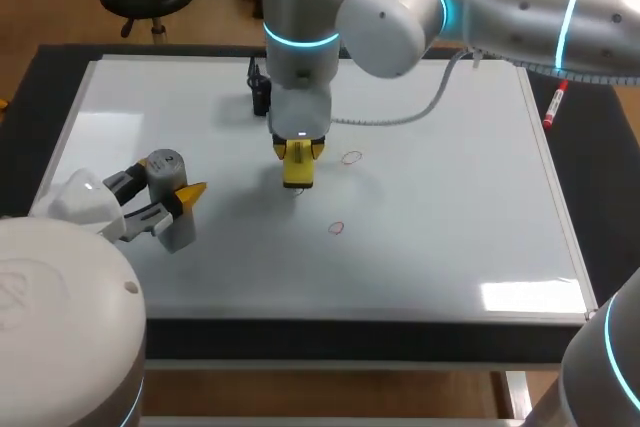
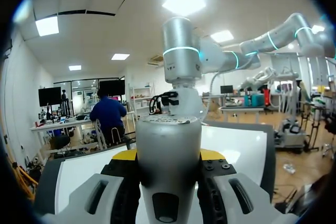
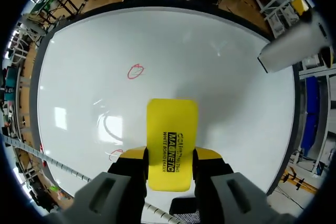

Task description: Pick up the inspection probe, press it on each red-marked spot on the whiteboard one by one, put down the probe, pick up the eraser, and wipe off all the red marks.

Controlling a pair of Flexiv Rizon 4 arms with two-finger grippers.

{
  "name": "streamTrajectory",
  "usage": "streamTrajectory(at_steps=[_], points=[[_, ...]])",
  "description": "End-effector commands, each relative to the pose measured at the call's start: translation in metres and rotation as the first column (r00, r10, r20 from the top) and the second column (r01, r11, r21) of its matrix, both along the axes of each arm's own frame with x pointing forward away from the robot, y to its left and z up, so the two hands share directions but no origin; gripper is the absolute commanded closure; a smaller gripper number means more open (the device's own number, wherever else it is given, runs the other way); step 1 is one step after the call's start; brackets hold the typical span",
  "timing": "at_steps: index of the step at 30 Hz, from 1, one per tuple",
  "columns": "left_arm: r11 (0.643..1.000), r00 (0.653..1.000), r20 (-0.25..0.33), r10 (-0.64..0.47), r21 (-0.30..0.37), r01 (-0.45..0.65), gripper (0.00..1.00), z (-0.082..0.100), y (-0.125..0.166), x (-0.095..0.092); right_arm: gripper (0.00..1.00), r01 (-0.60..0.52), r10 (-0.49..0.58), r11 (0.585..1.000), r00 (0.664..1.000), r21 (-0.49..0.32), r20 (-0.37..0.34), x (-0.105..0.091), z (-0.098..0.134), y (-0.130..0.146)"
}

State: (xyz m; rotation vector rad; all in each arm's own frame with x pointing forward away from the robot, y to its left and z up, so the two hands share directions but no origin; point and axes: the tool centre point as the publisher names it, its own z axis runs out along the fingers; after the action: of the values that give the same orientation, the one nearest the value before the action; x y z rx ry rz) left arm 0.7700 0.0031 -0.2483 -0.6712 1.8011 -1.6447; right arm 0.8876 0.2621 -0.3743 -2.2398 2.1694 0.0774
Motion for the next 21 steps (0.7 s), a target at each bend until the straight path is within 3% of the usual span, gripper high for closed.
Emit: streamTrajectory(at_steps=[1,11,21], points=[[1.000,1.000,0.000,0.006,0.001,-0.006,1.00,0.000,-0.002,0.001,1.00,-0.002,0.002,1.000,1.000,0.009,0.009,-0.016,-0.004,0.000],[1.000,1.000,0.000,0.006,0.001,-0.006,1.00,0.000,-0.002,0.001,1.00,-0.015,0.015,1.000,1.000,-0.014,-0.019,-0.031,-0.037,0.014],[1.000,1.000,0.000,0.006,0.001,-0.006,1.00,0.000,-0.002,0.001,1.00,-0.042,0.041,0.999,0.998,-0.008,-0.037,-0.036,-0.045,0.031]])
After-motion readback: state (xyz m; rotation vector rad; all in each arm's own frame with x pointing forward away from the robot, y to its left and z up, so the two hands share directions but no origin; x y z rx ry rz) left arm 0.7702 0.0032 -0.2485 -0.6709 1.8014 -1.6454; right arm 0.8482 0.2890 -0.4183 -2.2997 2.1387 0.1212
